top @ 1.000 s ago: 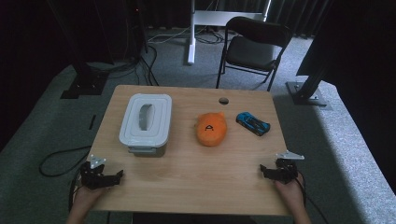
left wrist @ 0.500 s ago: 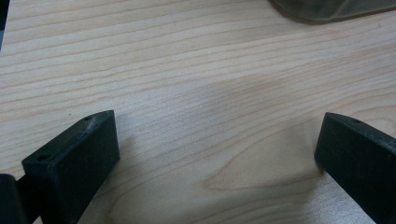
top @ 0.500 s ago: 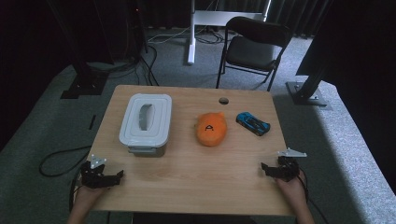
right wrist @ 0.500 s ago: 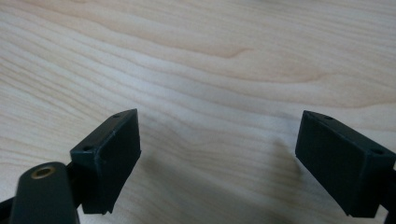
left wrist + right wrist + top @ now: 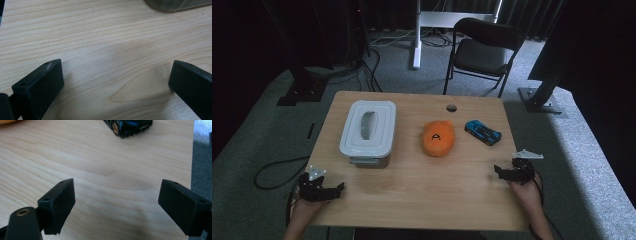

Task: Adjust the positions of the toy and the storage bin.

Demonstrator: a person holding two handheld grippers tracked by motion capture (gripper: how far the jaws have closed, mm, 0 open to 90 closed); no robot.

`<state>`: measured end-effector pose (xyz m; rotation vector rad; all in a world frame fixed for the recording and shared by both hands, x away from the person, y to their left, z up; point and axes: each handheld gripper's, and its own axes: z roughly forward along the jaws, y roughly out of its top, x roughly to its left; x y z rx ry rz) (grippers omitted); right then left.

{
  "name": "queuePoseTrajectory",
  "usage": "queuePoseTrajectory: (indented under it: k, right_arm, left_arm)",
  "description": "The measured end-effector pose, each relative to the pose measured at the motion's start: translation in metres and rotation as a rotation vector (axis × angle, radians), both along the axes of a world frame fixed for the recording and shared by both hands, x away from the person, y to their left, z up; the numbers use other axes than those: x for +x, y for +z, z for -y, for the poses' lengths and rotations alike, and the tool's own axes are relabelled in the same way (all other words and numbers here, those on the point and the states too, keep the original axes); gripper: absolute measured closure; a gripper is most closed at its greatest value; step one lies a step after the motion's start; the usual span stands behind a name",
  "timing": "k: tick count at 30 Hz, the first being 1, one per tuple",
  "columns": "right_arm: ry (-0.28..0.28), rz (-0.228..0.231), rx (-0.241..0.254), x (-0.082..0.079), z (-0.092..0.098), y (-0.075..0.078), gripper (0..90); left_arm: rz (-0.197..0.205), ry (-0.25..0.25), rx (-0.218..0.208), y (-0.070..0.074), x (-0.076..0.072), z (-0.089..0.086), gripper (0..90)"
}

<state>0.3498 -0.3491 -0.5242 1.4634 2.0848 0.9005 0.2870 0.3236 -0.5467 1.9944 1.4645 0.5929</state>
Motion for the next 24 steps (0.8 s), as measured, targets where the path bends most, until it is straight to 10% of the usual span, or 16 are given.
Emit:
queuePoseTrajectory:
  k: [24]
  right_arm:
    - [0.024,0.022,-0.029,0.048,-0.01,0.022,13.4]
  left_arm:
    - [0.0,0.0,0.0,0.0,0.0,0.0,0.3]
